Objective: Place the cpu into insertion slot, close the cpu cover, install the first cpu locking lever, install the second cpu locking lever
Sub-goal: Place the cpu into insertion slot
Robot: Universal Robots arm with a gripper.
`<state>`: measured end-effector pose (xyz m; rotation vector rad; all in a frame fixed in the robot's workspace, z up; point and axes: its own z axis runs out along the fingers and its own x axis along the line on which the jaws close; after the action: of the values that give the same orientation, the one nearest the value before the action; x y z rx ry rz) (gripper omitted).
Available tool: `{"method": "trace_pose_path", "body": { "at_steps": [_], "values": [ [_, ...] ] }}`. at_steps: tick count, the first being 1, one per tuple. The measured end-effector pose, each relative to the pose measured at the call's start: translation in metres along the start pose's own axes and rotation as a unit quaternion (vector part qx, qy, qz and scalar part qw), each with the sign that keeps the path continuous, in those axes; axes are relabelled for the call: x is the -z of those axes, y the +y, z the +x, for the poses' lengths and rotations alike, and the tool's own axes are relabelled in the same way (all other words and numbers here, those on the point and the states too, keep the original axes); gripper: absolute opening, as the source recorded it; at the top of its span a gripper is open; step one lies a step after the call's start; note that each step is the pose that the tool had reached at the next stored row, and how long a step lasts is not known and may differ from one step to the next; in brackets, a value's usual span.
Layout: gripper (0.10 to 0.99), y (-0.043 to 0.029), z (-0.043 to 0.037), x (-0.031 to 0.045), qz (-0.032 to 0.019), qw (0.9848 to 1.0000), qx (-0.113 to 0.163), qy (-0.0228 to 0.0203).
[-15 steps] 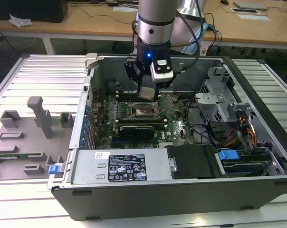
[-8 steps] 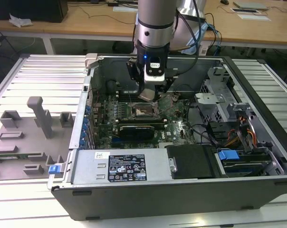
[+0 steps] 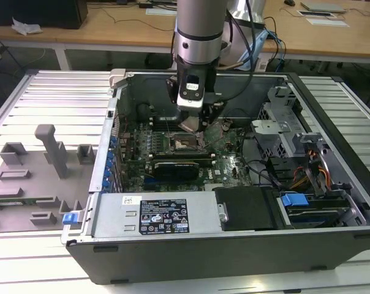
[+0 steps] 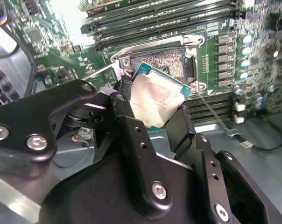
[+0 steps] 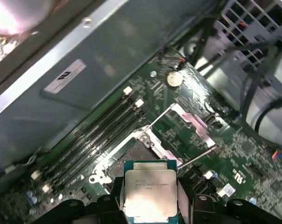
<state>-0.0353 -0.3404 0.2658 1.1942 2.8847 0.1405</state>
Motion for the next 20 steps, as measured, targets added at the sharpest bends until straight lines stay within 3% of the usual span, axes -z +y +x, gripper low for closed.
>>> {"method": "trace_pose_path", "body": {
  "at_steps": [4,7,14,15,20],
  "values": [
    [0.541,-0.0003,-0.0001,-0.0027,-0.0007,0.9992,-0.039,-0.0035],
    [0.541,-0.0005,-0.0001,-0.0054,-0.0014,0.9971,-0.076,-0.0068],
    [0.541,-0.001,-0.0002,-0.0107,-0.003,0.9874,-0.158,-0.0141],
    [0.541,-0.001,-0.0002,-0.0115,-0.0033,0.9849,-0.173,-0.0154],
    [0.541,-0.0013,-0.0003,-0.0139,-0.0042,0.9758,-0.218,-0.0195]
  ]
}}
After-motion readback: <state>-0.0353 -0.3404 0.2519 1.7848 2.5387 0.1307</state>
